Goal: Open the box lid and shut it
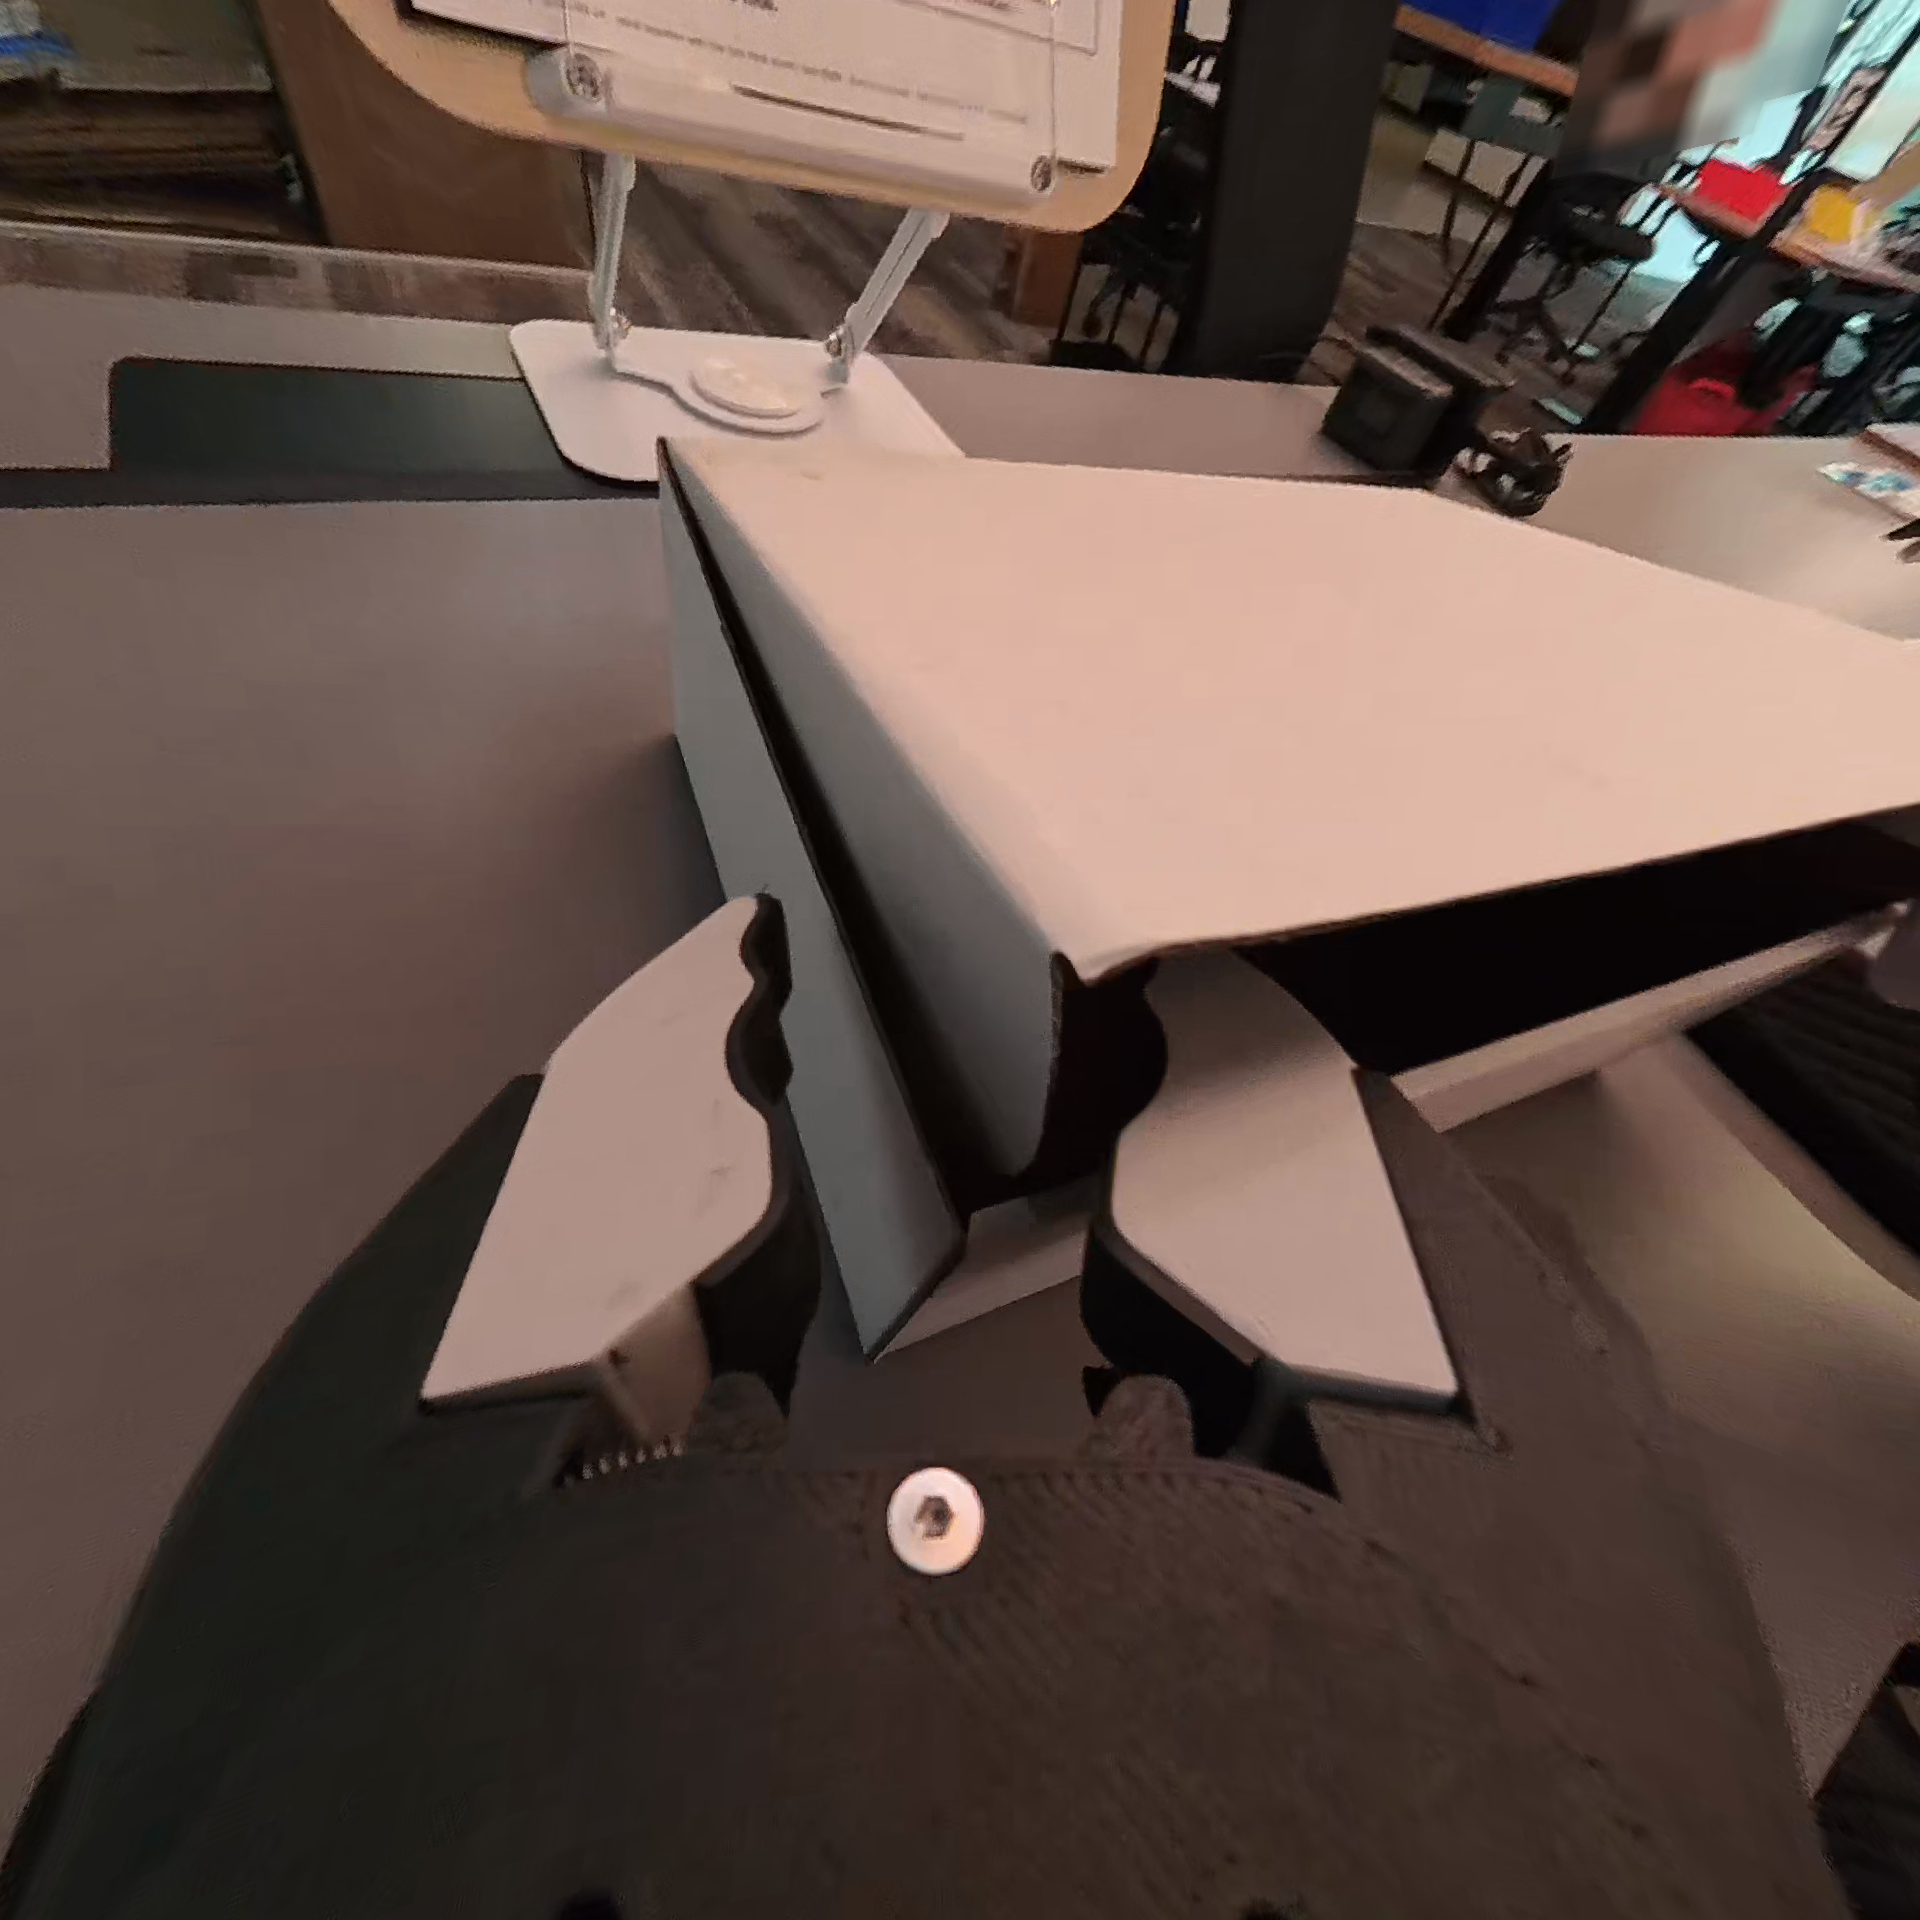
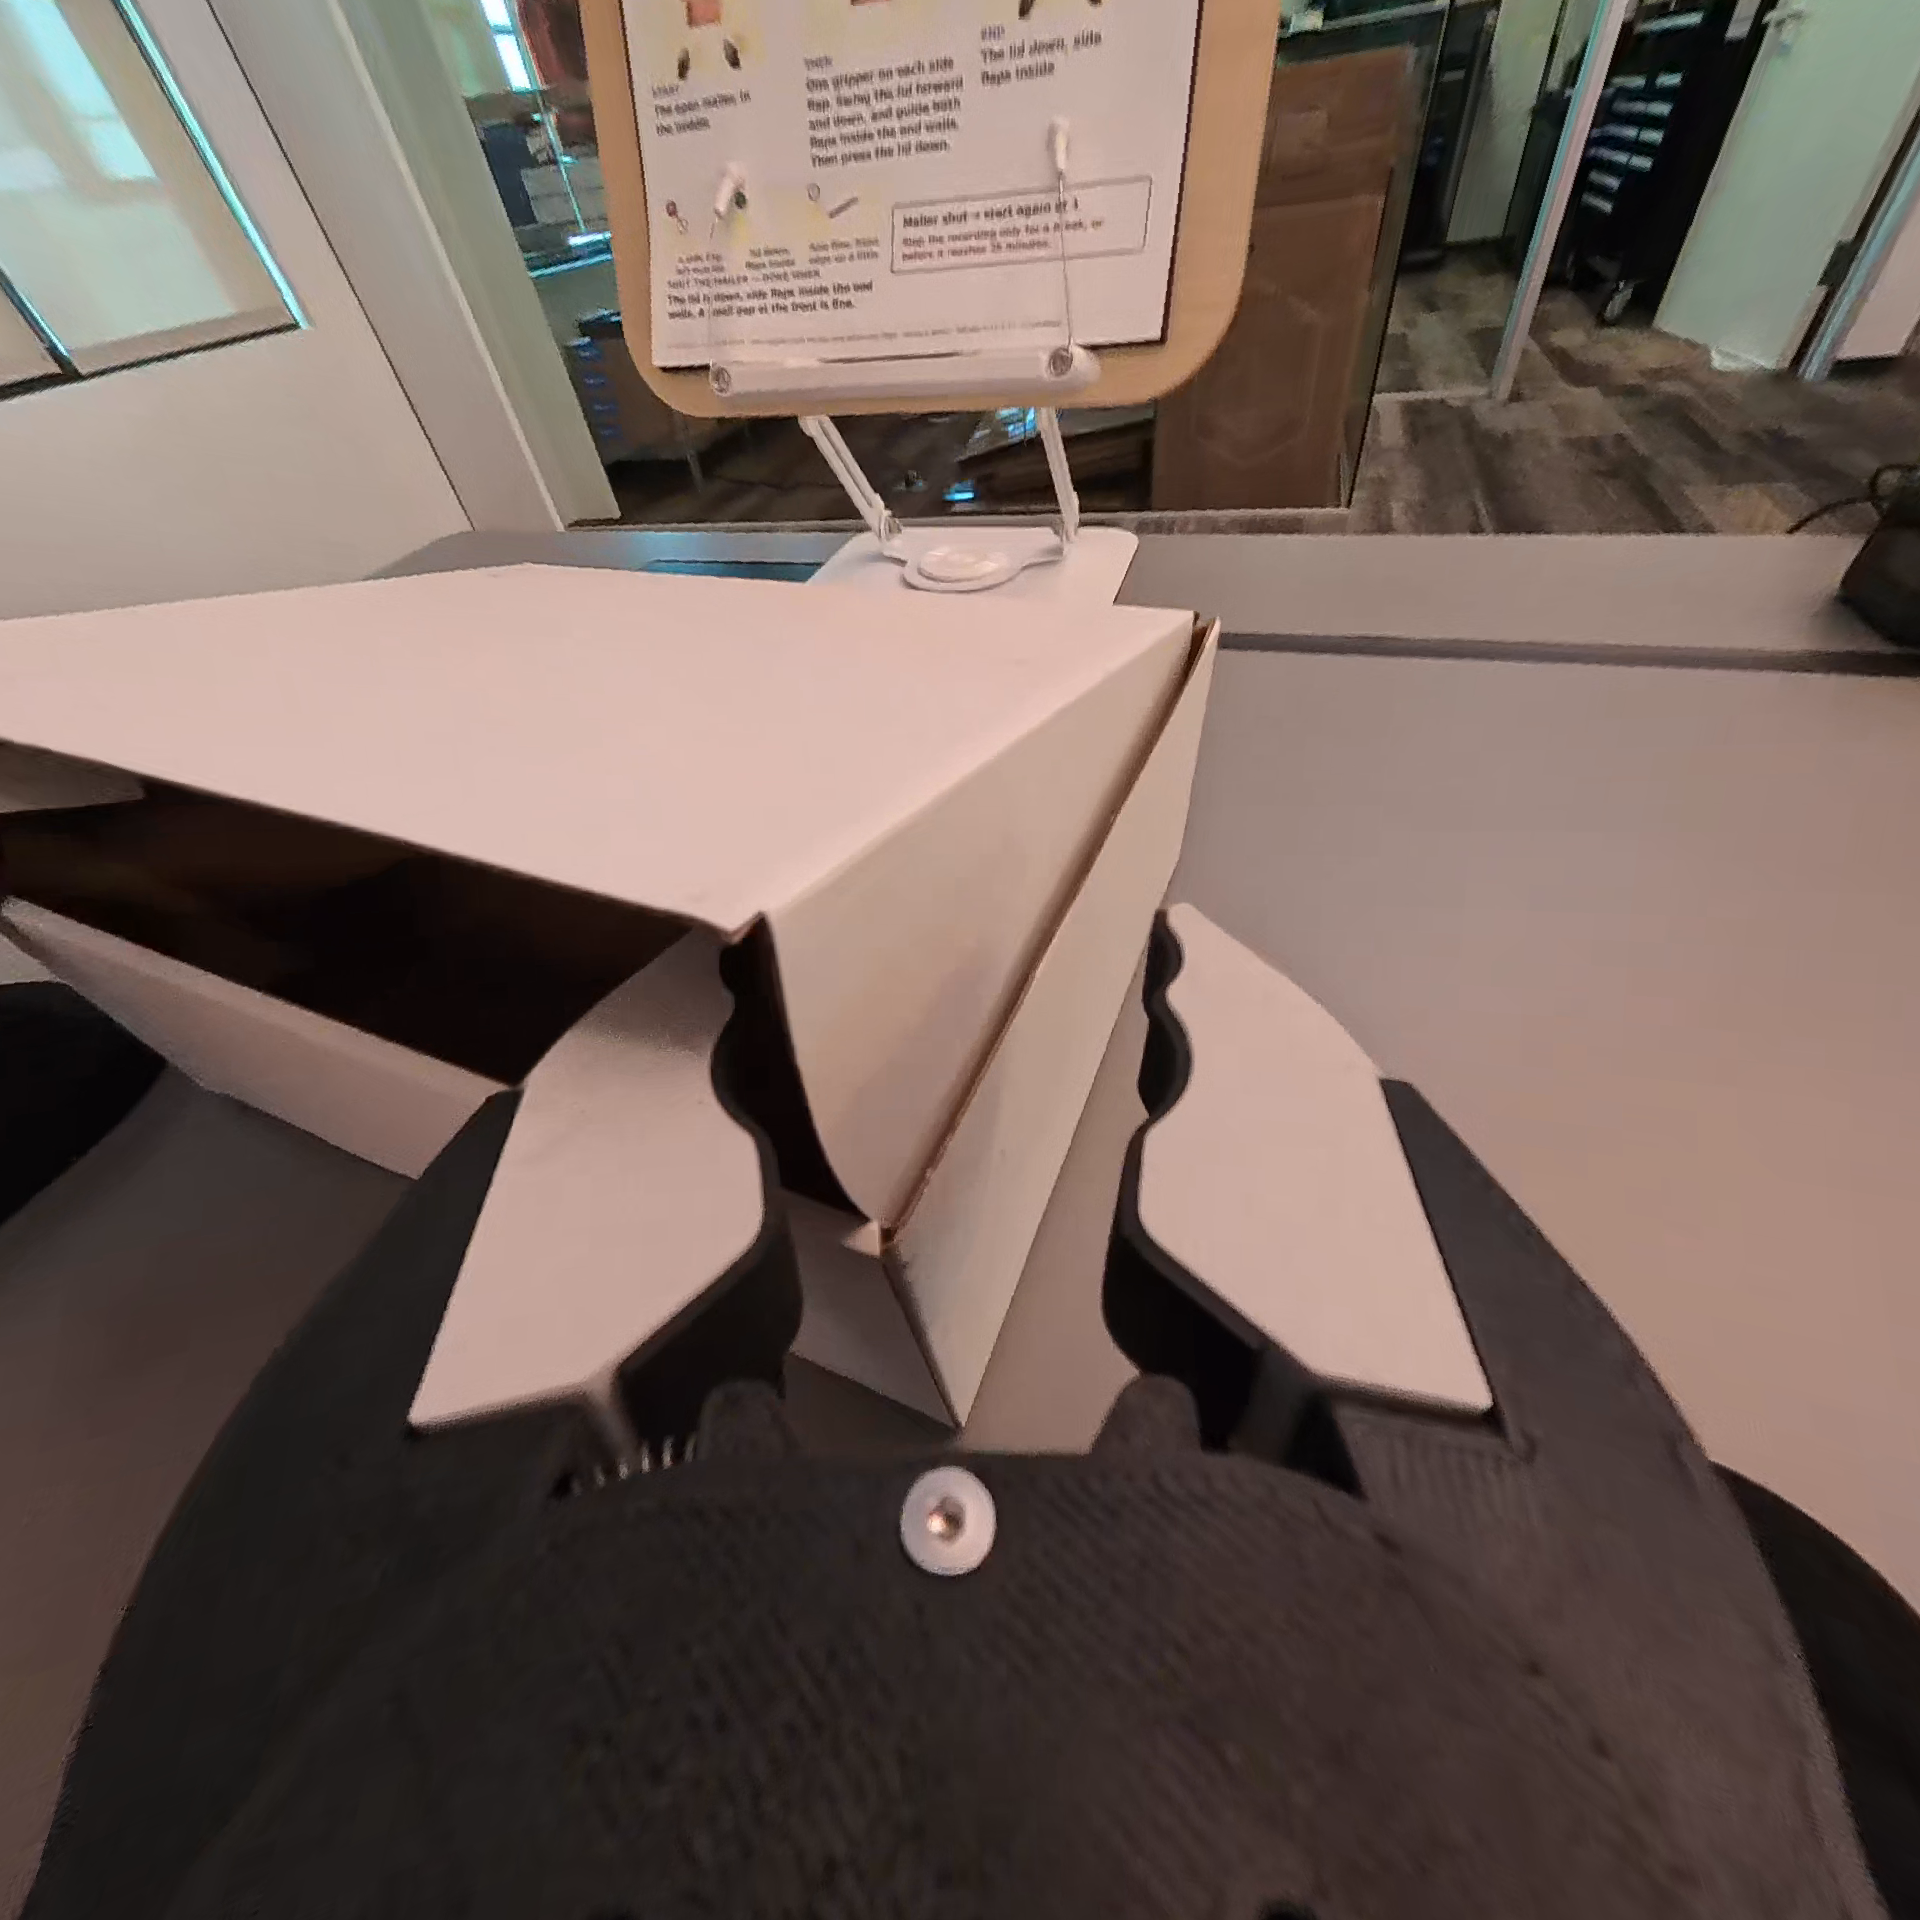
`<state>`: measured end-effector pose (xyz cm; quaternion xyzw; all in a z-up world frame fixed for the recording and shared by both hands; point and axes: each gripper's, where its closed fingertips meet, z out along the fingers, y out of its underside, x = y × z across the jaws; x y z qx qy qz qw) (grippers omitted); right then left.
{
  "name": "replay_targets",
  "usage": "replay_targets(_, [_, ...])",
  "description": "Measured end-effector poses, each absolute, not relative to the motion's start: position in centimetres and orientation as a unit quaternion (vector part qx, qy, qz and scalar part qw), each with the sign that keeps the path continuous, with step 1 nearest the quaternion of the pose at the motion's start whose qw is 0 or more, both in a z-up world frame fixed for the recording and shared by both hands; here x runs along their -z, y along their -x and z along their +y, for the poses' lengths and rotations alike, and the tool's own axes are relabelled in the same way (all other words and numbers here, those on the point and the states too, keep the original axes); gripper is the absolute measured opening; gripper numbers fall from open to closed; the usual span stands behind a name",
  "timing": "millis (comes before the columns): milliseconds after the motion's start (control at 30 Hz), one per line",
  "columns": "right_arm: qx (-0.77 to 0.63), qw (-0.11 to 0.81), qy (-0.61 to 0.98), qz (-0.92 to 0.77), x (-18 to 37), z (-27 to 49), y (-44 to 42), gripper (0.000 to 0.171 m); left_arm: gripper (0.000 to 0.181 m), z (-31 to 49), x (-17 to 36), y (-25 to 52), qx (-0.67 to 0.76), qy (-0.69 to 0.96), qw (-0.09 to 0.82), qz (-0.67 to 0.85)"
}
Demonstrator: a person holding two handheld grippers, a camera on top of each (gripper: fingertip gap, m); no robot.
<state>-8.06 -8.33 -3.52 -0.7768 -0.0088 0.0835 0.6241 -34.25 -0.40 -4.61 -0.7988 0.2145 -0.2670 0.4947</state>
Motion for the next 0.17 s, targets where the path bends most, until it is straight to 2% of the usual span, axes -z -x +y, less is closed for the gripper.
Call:
replay_targets(33, [-0.088,0.618,0.782,-0.004,3.75,-8.22,7.98,0.069,0.055,-0.25,4.72,34.36,0.260,0.804,0.491,0.213])
replay_targets(133, [-0.108,0.601,0.792,0.012,4.21,-8.03,7.82,0.066,0.049,-0.05,4.64,34.62,0.260,0.810,0.484,0.205])
replay_targets(167, [-0.115,0.597,0.794,0.016,4.26,-8.00,7.82,0.062,0.041,-0.11,4.53,34.61,0.266,0.809,0.482,0.205])
